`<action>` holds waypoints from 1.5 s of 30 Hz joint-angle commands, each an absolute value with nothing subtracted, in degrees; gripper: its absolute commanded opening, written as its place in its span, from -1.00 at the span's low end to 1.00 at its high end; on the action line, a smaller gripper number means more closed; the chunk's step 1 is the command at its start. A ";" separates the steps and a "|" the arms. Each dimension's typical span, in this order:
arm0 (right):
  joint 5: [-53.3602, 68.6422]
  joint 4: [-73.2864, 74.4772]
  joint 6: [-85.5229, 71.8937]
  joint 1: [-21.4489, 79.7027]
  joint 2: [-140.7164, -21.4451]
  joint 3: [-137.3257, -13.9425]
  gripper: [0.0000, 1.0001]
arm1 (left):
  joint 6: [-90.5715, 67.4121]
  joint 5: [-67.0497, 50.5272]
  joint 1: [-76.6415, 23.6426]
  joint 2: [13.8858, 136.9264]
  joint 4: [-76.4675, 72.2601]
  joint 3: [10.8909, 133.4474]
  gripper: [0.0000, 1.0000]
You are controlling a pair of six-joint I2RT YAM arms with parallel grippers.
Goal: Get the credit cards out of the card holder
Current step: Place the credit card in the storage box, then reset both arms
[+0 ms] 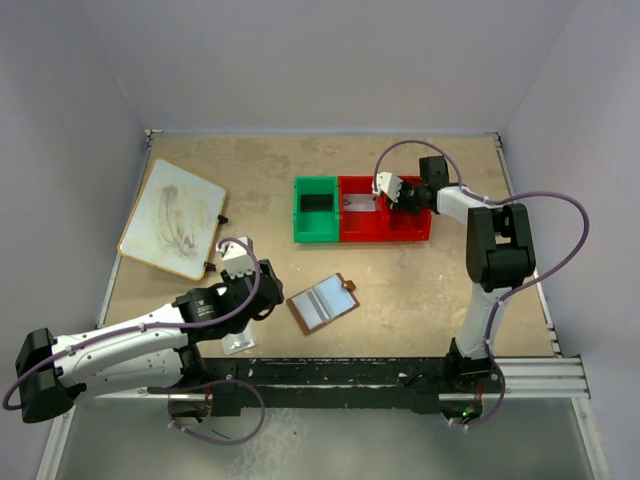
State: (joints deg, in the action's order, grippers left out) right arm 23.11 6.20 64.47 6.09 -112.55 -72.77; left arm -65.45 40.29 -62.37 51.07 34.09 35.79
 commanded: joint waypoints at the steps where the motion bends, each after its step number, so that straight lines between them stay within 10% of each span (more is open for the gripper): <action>1: 22.90 7.14 63.78 6.22 -113.11 -75.03 -0.41 | -65.69 40.89 -62.14 51.13 33.99 37.79 0.15; 35: 15.82 -12.48 41.40 6.06 -89.64 -65.12 0.08 | -62.50 47.43 -61.81 52.66 42.47 45.15 0.29; 42: 4.39 -21.73 9.98 6.06 -70.82 -57.44 0.47 | -51.61 46.83 -47.42 55.86 43.65 51.81 0.31; 45: 0.59 -16.57 -1.88 6.06 -62.53 -55.98 0.99 | -50.93 52.54 -41.34 55.07 47.30 56.68 0.32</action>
State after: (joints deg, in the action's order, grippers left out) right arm 7.99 -16.51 19.16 6.09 -70.63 -57.56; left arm -55.75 45.39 -47.35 56.42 43.20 49.63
